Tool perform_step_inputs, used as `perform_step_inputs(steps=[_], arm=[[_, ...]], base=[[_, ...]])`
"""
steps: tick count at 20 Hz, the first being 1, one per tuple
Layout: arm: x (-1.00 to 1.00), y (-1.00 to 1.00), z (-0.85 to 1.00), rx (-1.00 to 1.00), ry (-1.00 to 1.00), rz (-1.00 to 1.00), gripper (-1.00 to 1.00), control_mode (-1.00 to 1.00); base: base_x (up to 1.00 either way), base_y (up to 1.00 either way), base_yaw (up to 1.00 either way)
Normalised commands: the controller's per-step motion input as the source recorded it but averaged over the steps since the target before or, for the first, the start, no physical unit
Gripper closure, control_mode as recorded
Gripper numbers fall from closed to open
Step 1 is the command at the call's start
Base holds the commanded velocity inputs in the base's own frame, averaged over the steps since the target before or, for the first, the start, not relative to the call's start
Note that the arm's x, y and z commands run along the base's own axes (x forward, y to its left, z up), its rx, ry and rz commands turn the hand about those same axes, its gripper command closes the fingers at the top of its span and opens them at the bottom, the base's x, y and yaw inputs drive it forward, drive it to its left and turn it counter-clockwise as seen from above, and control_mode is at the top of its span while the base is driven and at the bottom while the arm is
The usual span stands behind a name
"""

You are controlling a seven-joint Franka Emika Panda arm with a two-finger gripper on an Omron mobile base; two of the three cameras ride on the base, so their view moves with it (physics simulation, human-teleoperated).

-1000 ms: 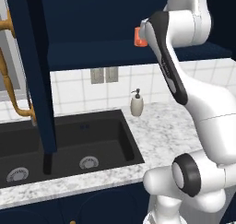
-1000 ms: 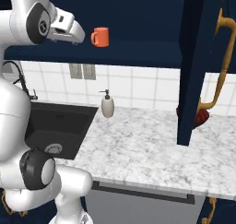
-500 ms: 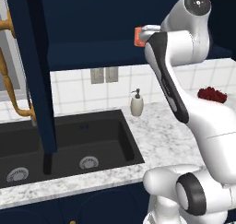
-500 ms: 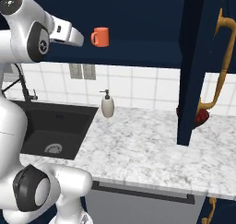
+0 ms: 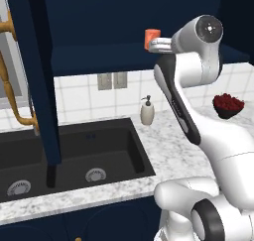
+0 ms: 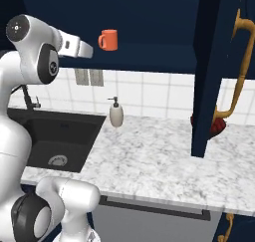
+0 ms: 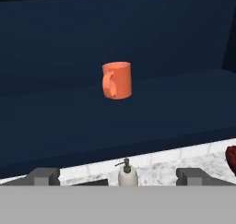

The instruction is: Gather all objects into one cabinet and sort the glasses and bowls to opposite sides.

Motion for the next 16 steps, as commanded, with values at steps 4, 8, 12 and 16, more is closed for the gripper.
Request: perform_step_inputs(steps=[4, 8, 12, 16], arm=[[0.19, 0.00, 0.09, 0.00, 0.01, -0.05, -1.00, -1.00], [0.28, 0.07, 0.11, 0.00, 0.03, -0.05, -1.00, -1.00], [0.23, 0.19, 0.07, 0.00, 0.04, -0.04, -1.00, -1.00], [0.15, 0.08, 0.00, 0.00, 0.03, -0.01, -1.00, -1.00]], base=[[0.00, 0.00, 0.00], [0.00, 0.00, 0.00], [0.00, 0.00, 0.00], [0.00, 0.00, 0.00]])
